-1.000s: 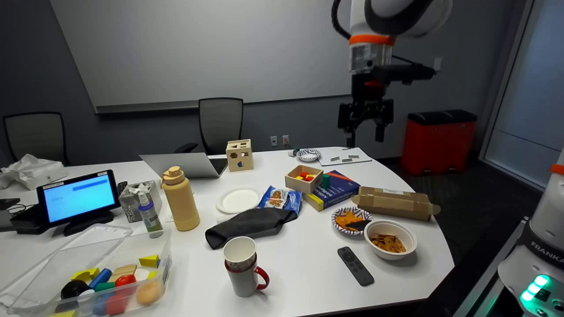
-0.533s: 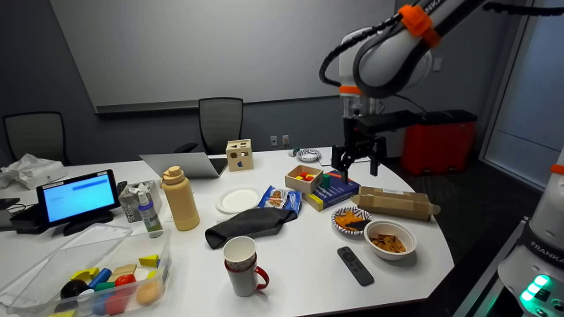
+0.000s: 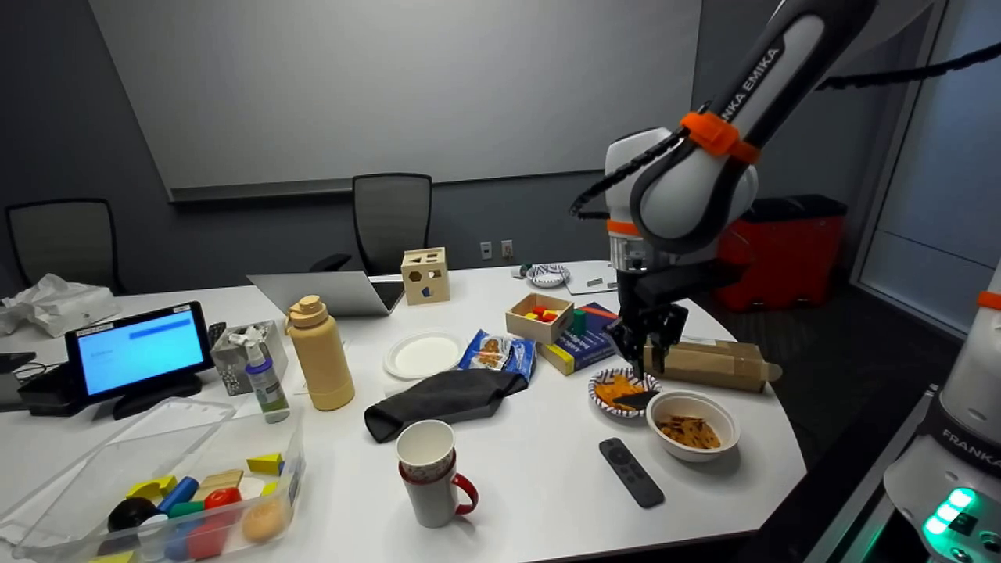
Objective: Press the button on the remote
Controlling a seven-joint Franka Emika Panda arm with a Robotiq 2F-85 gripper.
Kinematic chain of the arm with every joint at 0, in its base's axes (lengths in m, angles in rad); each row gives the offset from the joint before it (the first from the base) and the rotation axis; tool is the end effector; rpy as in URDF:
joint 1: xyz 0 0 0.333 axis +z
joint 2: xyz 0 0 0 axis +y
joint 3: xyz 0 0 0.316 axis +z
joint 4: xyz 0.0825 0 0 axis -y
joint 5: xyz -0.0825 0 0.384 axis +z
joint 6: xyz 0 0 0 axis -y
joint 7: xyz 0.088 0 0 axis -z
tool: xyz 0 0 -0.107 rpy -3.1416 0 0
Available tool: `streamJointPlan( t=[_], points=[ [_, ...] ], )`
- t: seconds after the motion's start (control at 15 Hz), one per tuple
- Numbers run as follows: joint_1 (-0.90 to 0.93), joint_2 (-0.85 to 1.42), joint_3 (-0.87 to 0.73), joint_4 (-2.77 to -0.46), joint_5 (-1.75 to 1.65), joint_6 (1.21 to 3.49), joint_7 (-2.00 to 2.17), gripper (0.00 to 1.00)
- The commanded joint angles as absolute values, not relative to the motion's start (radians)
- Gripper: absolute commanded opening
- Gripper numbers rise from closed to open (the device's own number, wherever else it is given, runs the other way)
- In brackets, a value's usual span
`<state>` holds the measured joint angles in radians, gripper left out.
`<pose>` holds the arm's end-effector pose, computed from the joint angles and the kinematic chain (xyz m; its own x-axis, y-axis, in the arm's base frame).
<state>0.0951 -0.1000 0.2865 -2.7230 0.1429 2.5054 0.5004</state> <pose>0.3606 0.1404 0.2449 0.9626 -0.2390 -0.1273 -0.2382 -0.9710 0.0216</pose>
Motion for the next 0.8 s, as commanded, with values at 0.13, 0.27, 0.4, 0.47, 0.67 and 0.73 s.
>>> streamJointPlan(
  t=[0.13,0.27,0.4,0.47,0.67,0.73],
  points=[
    [0.125,0.070,0.241,-2.729,0.061,2.674,0.549,0.00],
    [0.141,0.131,0.215,-2.720,0.040,2.726,0.564,0.00],
    [0.165,0.191,0.182,-2.714,0.017,2.795,0.580,0.00],
    [0.181,0.217,0.164,-2.710,0.010,2.819,0.585,0.00],
    [0.239,0.305,0.109,-2.692,0.010,2.907,0.596,0.00],
    [0.260,0.327,0.094,-2.685,0.019,2.926,0.597,0.00]
  ],
)
